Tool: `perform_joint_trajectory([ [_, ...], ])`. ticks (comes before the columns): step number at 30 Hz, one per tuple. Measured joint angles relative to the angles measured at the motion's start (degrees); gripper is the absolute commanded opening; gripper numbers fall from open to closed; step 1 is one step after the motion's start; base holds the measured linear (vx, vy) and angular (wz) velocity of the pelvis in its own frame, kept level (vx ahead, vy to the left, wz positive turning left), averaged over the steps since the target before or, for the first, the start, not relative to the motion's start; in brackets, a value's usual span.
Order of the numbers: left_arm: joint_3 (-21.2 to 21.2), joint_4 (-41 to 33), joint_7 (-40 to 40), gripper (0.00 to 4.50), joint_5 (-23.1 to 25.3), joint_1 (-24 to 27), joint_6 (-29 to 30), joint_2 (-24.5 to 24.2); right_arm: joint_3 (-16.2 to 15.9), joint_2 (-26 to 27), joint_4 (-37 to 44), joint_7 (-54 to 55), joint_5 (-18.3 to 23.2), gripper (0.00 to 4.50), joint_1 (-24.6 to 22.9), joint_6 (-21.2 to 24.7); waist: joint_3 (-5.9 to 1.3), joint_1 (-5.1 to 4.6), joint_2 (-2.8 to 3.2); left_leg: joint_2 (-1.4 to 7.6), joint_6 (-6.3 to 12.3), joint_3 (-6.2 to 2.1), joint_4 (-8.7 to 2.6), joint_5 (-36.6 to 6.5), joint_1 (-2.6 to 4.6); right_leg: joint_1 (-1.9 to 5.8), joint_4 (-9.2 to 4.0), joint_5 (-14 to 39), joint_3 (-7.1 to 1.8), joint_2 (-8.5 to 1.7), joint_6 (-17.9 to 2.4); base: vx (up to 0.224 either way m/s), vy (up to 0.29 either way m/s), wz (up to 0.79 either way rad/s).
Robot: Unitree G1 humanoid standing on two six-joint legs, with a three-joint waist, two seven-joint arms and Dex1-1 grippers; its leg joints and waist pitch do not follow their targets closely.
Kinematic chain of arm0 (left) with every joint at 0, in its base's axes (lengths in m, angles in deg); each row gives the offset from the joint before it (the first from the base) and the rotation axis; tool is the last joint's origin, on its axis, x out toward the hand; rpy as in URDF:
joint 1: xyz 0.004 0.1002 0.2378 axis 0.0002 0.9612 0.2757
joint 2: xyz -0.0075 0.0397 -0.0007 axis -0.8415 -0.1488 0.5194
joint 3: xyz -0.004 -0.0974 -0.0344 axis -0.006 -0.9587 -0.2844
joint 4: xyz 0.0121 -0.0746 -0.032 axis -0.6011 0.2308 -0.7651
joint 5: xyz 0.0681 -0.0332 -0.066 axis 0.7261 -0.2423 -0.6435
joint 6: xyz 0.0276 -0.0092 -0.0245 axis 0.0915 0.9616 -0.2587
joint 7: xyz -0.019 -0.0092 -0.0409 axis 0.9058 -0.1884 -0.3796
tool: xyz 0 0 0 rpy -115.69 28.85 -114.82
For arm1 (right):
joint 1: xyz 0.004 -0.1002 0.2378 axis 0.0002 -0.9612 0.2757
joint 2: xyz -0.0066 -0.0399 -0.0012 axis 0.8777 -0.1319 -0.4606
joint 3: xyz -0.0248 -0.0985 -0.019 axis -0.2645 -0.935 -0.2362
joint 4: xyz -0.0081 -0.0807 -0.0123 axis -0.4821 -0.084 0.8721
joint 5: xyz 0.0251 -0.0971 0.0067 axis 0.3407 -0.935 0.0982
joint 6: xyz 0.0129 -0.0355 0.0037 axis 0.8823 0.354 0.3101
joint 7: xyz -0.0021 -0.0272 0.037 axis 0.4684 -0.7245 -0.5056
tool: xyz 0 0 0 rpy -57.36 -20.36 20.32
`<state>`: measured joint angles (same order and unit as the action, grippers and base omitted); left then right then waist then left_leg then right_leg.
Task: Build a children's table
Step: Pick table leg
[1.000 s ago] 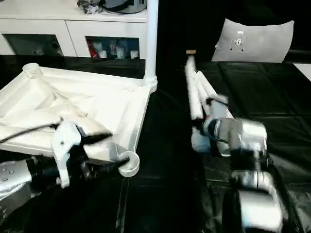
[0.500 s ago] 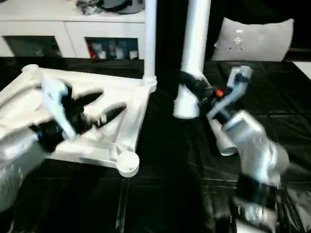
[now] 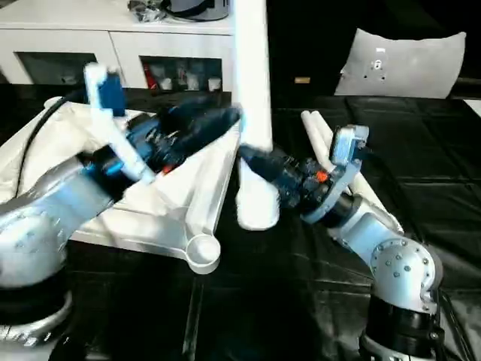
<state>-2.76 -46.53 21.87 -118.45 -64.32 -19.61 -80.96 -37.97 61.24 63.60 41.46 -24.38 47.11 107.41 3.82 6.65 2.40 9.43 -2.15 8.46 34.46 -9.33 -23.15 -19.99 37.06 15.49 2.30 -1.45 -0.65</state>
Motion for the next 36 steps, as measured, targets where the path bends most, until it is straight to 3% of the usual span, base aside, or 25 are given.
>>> perform_joint_trajectory([
  [5, 0.16, 1.67, 0.85, 4.31, -0.12, -0.29, 0.62, 0.74, -3.08, -0.95, 1.66, -0.27, -2.3, 1.9, -0.87, -1.52, 0.0, -0.05, 0.0, 0.0, 0.12, 0.02, -0.01, -0.08, -0.1, -0.04, -0.1, 0.01, 0.01, -0.01, 0.03, 0.0, 0.0, 0.0],
  [8, 0.82, 1.89, 2.13, 4.31, 0.92, -0.3, 0.12, 0.58, -7.16, -1.94, 3.43, 0.88, -8.26, 1.9, -2.27, -6.45, 0.0, 0.0, 0.0, 0.01, 0.09, 0.02, -0.04, -0.07, -0.06, -0.02, -0.1, 0.02, 0.03, -0.01, 0.04, 0.0, 0.0, 0.0],
  [12, 1.45, 1.95, 4.36, 4.13, 2.82, -0.31, -0.33, 0.71, -10.29, -0.11, 3.72, 4.21, -13.35, 1.9, -2.9, -11.23, 0.01, -0.15, -0.01, 0.0, 0.08, 0.03, -0.04, -0.06, -0.04, -0.02, -0.08, 0.0, -0.02, -0.02, 0.05, 0.0, 0.0, 0.0],
  [17, 4.05, 2.52, 14.59, 4.13, 12.92, -0.51, -5.48, 4.45, -15.64, 3.06, 3.11, 9.35, -23.93, 1.9, -3.87, -21.64, 0.13, -0.28, -0.18, -0.01, 0.08, 0.05, -0.08, -0.06, -0.04, -0.02, -0.14, -0.01, -0.03, -0.03, 0.07, 0.0, 0.0, 0.0],
  [21, 6.67, 2.16, 15.8, 4.13, 17.21, 0.2, -9.01, 3.9, -18.24, 3.95, 1.99, 10.87, -28.2, 1.9, -4.81, -26.95, 0.12, -0.36, -0.18, -0.01, 0.09, 0.06, -0.26, -0.07, -0.09, -0.03, -0.37, -0.02, -0.02, -0.02, 0.1, 0.0, 0.0, 0.0],
  [27, 9.65, 0.8, 16.24, 4.13, 20.95, 3.14, -9.95, 3.07, -21.54, 5.0, 0.41, 11.67, -32.34, 1.9, -5.71, -32.17, 0.13, -0.5, -0.17, -0.01, 0.16, 0.08, -0.34, -0.12, -0.16, -0.07, -0.49, -0.02, 0.0, -0.01, 0.11, 0.0, 0.0, 0.0],
  [36, 12.14, 0.44, 16.16, 4.13, 23.71, 4.89, -10.82, 2.71, -23.25, 5.23, -1.35, 11.82, -34.61, 1.9, -5.75, -36.43, 0.15, -1.29, -0.21, -0.01, 0.16, 0.09, -0.34, -0.12, -0.1, -0.03, -0.5, -0.07, -0.03, -0.01, 0.13, 0.0, 0.0, 0.0],
])
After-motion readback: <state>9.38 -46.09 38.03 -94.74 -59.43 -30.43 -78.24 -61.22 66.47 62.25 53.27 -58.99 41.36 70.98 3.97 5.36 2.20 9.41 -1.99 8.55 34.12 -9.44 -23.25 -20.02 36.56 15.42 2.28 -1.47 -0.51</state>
